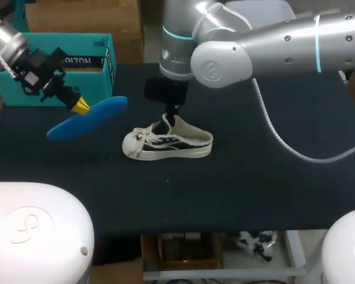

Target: Open the shoe tongue, take the insole out of the shoe, put the insole back into the shoe, and pack the shoe into the shoebox

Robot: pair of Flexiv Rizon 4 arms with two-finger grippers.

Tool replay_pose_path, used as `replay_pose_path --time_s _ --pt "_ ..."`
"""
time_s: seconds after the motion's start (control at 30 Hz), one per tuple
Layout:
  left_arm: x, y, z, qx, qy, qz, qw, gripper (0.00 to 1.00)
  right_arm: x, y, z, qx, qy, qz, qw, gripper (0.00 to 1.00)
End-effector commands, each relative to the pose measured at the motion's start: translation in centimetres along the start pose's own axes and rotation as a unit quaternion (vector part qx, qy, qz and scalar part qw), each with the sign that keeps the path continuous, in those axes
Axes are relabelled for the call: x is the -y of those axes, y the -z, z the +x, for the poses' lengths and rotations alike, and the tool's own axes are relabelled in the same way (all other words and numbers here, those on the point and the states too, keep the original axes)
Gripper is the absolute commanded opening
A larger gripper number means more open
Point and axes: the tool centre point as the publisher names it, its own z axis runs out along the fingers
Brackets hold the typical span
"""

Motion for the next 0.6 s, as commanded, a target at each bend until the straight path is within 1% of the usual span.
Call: replay_pose_path --time_s 0.03,0.2,0.23,0.33,0.43,0.5,0.57,0.6 --pt "0.0 -0.4 0.4 0.015 0.0 0.0 1.0 0.0 -0.3 0.0 0.2 0.002 -0.008 0.016 1.0 0.0" --pt "0.2 -0.6 0.6 0.015 -0.004 -0.001 1.0 0.0 0.1 0.7 0.8 0.013 -0.024 0.022 0.999 0.0" --pt "0.3 -0.6 0.7 0.014 -0.007 -0.002 1.0 0.0 0.2 0.9 0.9 0.015 -0.034 0.025 0.999 0.0" --pt "0.6 -0.7 0.6 0.01 -0.015 -0.002 1.0 0.0 0.6 1.6 1.2 0.016 -0.053 0.018 0.998 0.0" --pt "1.2 -0.7 0.4 -0.004 -0.027 0.001 1.0 0.0 1.3 2.5 1.5 0.016 -0.083 0.009 0.996 0.0" --pt "1.8 -0.9 0.2 -0.015 -0.035 0.003 0.999 0.0 1.8 3.1 1.7 0.018 -0.101 -0.007 0.995 0.0" --pt "2.4 -1.0 0.0 -0.024 -0.042 0.005 0.999 0.0 2.3 3.6 2.0 0.017 -0.13 -0.01 0.991 0.0" --pt "2.9 -1.1 -0.2 -0.032 -0.05 0.008 0.998 0.0 2.8 4.0 2.2 0.02 -0.143 -0.025 0.989 0.0"
